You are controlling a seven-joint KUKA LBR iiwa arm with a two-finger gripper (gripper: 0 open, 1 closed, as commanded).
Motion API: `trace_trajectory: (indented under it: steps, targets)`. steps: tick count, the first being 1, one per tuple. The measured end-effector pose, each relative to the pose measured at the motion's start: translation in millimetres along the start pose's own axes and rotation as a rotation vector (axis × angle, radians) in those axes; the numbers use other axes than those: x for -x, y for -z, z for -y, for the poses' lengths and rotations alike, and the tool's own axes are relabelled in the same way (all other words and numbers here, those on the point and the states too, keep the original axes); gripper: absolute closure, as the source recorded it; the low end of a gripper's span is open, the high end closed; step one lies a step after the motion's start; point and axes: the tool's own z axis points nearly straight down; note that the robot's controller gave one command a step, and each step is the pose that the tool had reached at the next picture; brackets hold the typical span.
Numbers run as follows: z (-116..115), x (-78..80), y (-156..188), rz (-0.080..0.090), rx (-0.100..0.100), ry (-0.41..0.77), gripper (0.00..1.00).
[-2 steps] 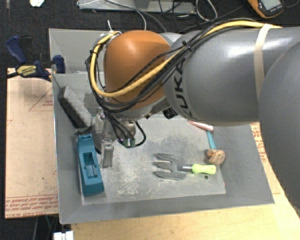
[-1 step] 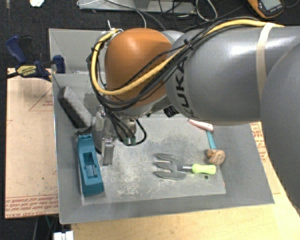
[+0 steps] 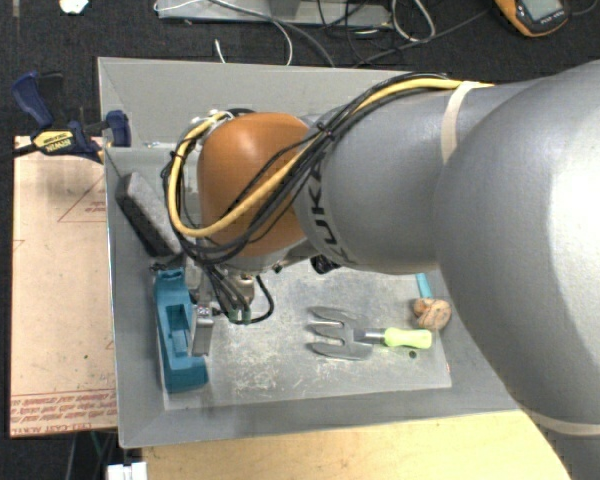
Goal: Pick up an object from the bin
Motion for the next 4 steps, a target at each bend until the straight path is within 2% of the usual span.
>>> trace_trajectory:
  steps: [1, 2, 3, 4]
  targets:
    - [-2, 4.1, -25, 0.004, 0.0, 0.234, 0.0]
    - [2, 11.9, -3, 0.001, 0.001, 0.369, 0.0]
    - [4, 9.2, 6, 0.001, 0.001, 0.102, 0.0]
    - [-4, 26.0, 33, 0.007, 0.003, 0.239, 0.0]
